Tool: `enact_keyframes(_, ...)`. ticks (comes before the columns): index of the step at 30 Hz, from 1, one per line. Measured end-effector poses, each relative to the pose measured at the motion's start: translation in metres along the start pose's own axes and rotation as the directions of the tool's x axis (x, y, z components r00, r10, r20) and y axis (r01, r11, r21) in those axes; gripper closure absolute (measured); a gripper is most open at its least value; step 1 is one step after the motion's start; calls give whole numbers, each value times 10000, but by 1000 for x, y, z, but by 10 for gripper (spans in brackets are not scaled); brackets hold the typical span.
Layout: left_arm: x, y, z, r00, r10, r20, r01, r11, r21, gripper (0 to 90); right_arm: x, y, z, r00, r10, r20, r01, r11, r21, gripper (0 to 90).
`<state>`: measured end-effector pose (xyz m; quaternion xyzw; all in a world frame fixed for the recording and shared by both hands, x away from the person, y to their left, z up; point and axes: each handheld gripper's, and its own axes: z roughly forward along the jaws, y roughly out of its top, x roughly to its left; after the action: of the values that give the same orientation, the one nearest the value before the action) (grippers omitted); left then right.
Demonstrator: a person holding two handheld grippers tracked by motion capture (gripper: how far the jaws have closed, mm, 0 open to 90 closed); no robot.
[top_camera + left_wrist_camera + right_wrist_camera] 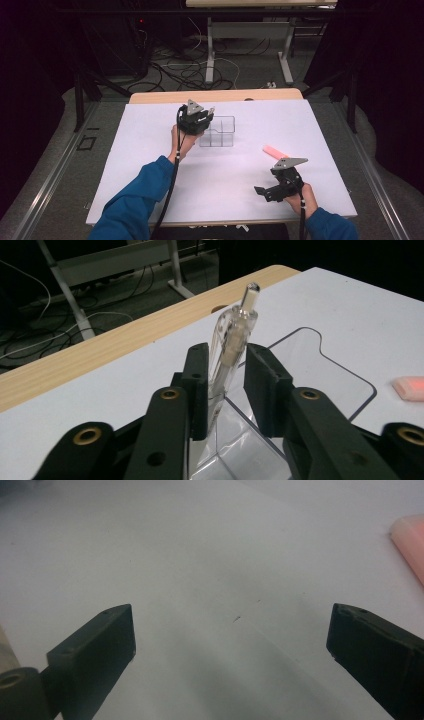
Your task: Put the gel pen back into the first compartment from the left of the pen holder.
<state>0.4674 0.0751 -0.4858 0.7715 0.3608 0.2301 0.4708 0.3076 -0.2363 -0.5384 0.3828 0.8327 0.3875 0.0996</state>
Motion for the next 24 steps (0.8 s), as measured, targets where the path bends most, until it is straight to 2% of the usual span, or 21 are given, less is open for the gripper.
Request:
enact_keyframes(8,-5,1,-9,10000,42,-48,-41,9998,198,550,0,0,0,10000,83,-13,-83,9999,-63,49)
enact_keyframes(12,-10,0,-17,10000,6,48,-9,9980,632,455,0,0,0,10000,8,38,-8,10000,-71,49)
enact_keyframes(15,-14,-2,-22,9999,20,115,-28,9977,671,404,0,0,0,10000,48,34,-48,10000,-56,49)
enact_keyframes(16,-15,-2,-25,9998,51,166,-65,9964,840,391,0,0,0,10000,49,34,-49,10000,-60,49)
enact_keyframes(21,-22,-11,-36,9993,128,355,-163,9947,1010,336,-1,0,0,10000,-32,54,33,10000,-72,49)
enact_keyframes(24,-28,-17,-42,9990,197,410,-233,9959,878,298,0,0,0,10000,13,42,-13,10000,-47,49)
